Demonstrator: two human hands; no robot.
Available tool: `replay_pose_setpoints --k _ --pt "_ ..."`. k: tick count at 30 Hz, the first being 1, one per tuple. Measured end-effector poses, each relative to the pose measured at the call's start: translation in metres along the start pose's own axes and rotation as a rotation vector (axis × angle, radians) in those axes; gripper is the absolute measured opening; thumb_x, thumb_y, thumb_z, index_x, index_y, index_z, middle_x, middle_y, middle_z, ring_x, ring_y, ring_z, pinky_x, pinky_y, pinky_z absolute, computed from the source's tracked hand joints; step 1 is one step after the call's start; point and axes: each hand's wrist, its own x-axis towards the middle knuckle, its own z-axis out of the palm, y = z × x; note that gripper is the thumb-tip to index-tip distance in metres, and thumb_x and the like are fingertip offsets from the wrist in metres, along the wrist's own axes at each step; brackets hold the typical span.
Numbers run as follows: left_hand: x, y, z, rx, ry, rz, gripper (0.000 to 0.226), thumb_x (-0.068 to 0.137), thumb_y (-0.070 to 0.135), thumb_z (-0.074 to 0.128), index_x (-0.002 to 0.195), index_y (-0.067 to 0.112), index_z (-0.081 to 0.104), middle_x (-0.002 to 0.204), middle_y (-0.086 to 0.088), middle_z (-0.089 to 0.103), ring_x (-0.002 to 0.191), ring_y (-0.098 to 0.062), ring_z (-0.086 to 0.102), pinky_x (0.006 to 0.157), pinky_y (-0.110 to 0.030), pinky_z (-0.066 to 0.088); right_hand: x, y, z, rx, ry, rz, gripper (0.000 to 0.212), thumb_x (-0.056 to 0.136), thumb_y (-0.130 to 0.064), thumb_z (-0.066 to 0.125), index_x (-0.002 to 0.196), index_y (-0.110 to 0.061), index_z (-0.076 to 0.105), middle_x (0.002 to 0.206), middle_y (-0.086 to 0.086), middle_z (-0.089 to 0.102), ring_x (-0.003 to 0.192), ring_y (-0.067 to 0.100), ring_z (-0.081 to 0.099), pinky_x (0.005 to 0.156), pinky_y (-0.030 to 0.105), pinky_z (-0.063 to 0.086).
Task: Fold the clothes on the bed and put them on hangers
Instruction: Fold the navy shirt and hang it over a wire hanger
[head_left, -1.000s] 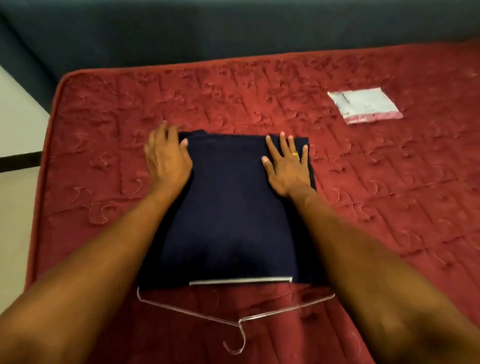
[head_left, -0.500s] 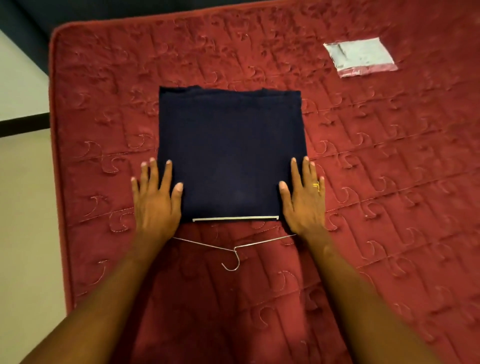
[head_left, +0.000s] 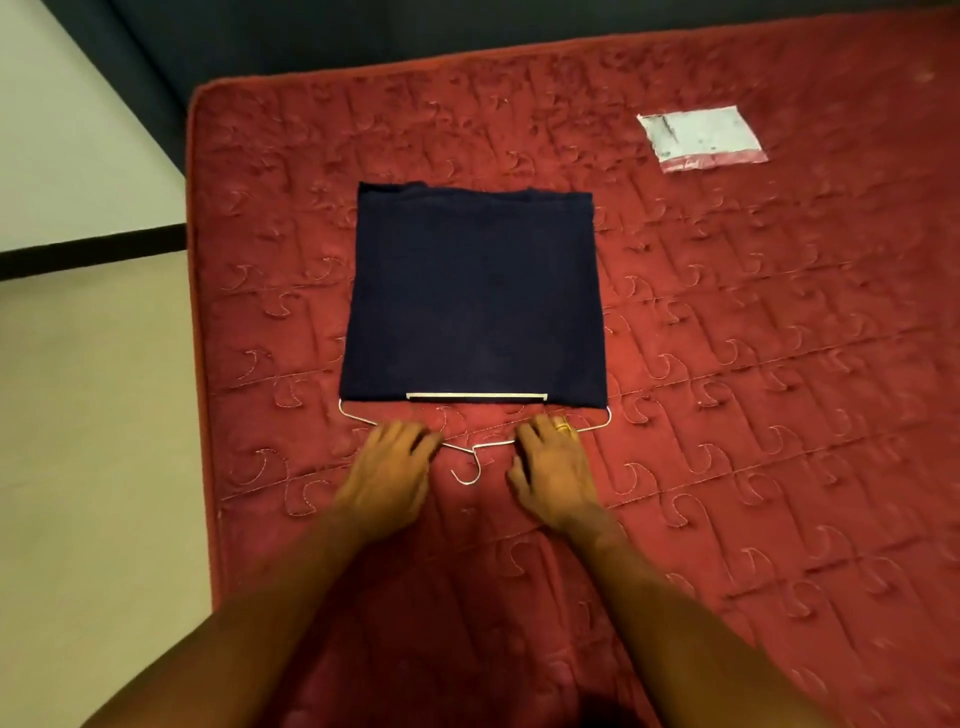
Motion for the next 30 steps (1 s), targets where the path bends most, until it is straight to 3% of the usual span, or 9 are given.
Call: replay_pose_setpoints --k 3,7,10,13,20,26,30 --pt "-0.012 0.002 0.004 0.029 -0.088 -0.003 0.051 0.084 0.02 0.064 0.135 0.014 0.058 0.123 -0.005 0.058 0.107 -0.027 0.053 0.098 -0.04 0.042 -0.004 -0.005 -0.003 -0.057 0.019 0.007 0.011 0.088 -0.019 0.066 0.098 -0.015 0.062 0.099 0.008 0.06 0.09 0.03 0.055 0.082 0.042 0.048" --pt "-0.001 -0.006 -0.022 0.042 -0.069 -0.015 0.029 0.079 0.008 0.076 0.103 0.017 0.065 0.099 -0.001 0.057 0.091 -0.025 0.052 0.079 -0.038 0.048 -0.004 -0.022 -0.026 -0.104 -0.032 -0.033 0.012 0.082 -0.014 0.069 0.092 -0.018 0.064 0.093 0.004 0.063 0.083 0.029 0.06 0.073 0.04 0.05" --pt "0.012 -0.012 -0.069 0.006 -0.011 0.026 0.032 0.068 -0.001 0.078 0.092 0.017 0.066 0.092 0.0 0.06 0.086 -0.024 0.056 0.07 -0.036 0.054 -0.001 -0.039 -0.074 -0.06 0.008 -0.053 0.014 0.077 -0.012 0.068 0.089 -0.017 0.064 0.091 0.005 0.063 0.083 0.031 0.06 0.07 0.041 0.05" --pt "0.032 -0.014 -0.14 -0.032 0.073 0.063 0.041 0.065 -0.008 0.071 0.097 0.017 0.068 0.091 0.002 0.06 0.085 -0.023 0.057 0.068 -0.038 0.055 0.016 -0.058 -0.142 -0.018 0.114 -0.076 0.024 0.071 -0.006 0.064 0.09 -0.019 0.063 0.088 0.002 0.059 0.08 0.03 0.058 0.067 0.04 0.047" --pt "0.099 -0.027 -0.349 -0.064 0.332 0.167 0.027 0.071 -0.006 0.075 0.091 0.012 0.074 0.086 -0.004 0.068 0.079 -0.027 0.067 0.072 -0.032 0.054 0.092 -0.132 -0.332 -0.021 0.35 -0.136 0.024 0.074 -0.004 0.068 0.092 -0.02 0.063 0.093 0.0 0.062 0.088 0.029 0.061 0.068 0.038 0.047" --pt "0.107 -0.052 -0.533 -0.126 0.468 0.141 0.014 0.08 0.001 0.075 0.089 0.011 0.079 0.083 -0.003 0.075 0.076 -0.017 0.069 0.071 -0.028 0.053 0.142 -0.23 -0.454 0.105 0.546 -0.136 0.027 0.08 -0.004 0.072 0.091 -0.029 0.067 0.094 -0.012 0.069 0.085 0.01 0.067 0.071 0.034 0.053" --pt "0.089 -0.084 -0.631 -0.211 0.491 0.086 0.006 0.084 0.014 0.078 0.089 0.017 0.081 0.075 0.008 0.074 0.068 -0.001 0.064 0.067 -0.022 0.049 0.165 -0.306 -0.507 0.197 0.619 -0.182 0.013 0.087 -0.018 0.075 0.086 -0.029 0.068 0.086 -0.015 0.069 0.079 0.007 0.067 0.072 0.035 0.054"
